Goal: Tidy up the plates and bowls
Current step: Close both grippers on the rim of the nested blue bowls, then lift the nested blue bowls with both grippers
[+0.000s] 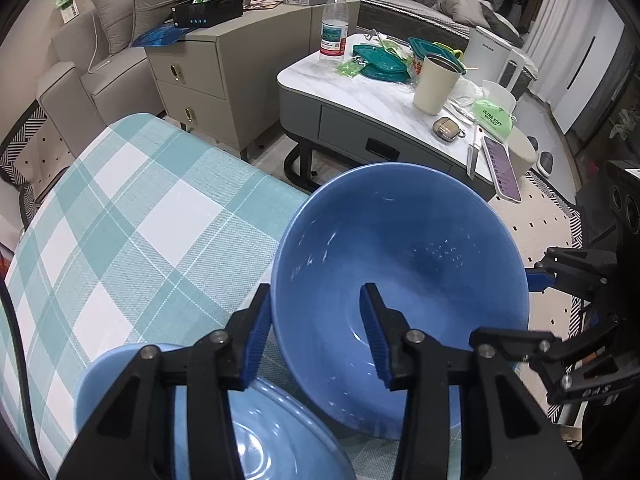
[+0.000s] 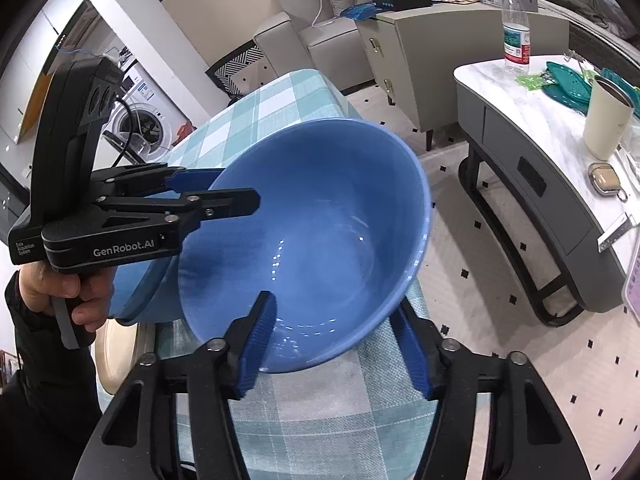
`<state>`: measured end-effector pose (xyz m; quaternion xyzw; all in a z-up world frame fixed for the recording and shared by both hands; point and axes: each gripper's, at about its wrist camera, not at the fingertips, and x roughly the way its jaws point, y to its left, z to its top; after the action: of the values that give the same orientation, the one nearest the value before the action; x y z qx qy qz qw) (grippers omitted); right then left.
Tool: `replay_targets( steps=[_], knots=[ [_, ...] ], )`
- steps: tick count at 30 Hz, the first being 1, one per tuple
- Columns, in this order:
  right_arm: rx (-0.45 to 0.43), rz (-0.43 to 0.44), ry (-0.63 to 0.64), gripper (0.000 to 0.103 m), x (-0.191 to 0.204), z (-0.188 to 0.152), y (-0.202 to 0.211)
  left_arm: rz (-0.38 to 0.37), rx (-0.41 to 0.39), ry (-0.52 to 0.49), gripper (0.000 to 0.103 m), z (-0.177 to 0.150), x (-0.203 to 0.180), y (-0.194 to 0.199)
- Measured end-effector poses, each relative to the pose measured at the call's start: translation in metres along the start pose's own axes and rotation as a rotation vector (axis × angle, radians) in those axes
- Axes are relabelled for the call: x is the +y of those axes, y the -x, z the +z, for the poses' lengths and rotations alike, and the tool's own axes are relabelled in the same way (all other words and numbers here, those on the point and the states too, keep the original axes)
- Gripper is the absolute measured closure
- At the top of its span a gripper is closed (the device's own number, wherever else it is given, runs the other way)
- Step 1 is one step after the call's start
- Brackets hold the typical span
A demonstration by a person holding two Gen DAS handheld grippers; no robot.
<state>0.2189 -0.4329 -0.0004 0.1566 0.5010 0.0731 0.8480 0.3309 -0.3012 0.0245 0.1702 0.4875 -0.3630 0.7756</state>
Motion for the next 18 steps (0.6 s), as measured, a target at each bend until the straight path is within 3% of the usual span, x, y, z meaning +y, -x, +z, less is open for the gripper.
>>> replay_targets(
  steps=[3, 18],
  knots=[
    [-0.002, -0.015, 0.000, 0.055, -0.0014, 0.0001, 0.0004, 0.009, -0.001, 0.001, 0.061, -0.0002, -0.0004, -0.0001],
    [-0.033, -0.038, -0.031, 0.071, -0.0079, 0.0007, 0.0026, 0.044, -0.014, -0.005, 0.070, -0.0011, -0.0011, 0.0055]
  ],
)
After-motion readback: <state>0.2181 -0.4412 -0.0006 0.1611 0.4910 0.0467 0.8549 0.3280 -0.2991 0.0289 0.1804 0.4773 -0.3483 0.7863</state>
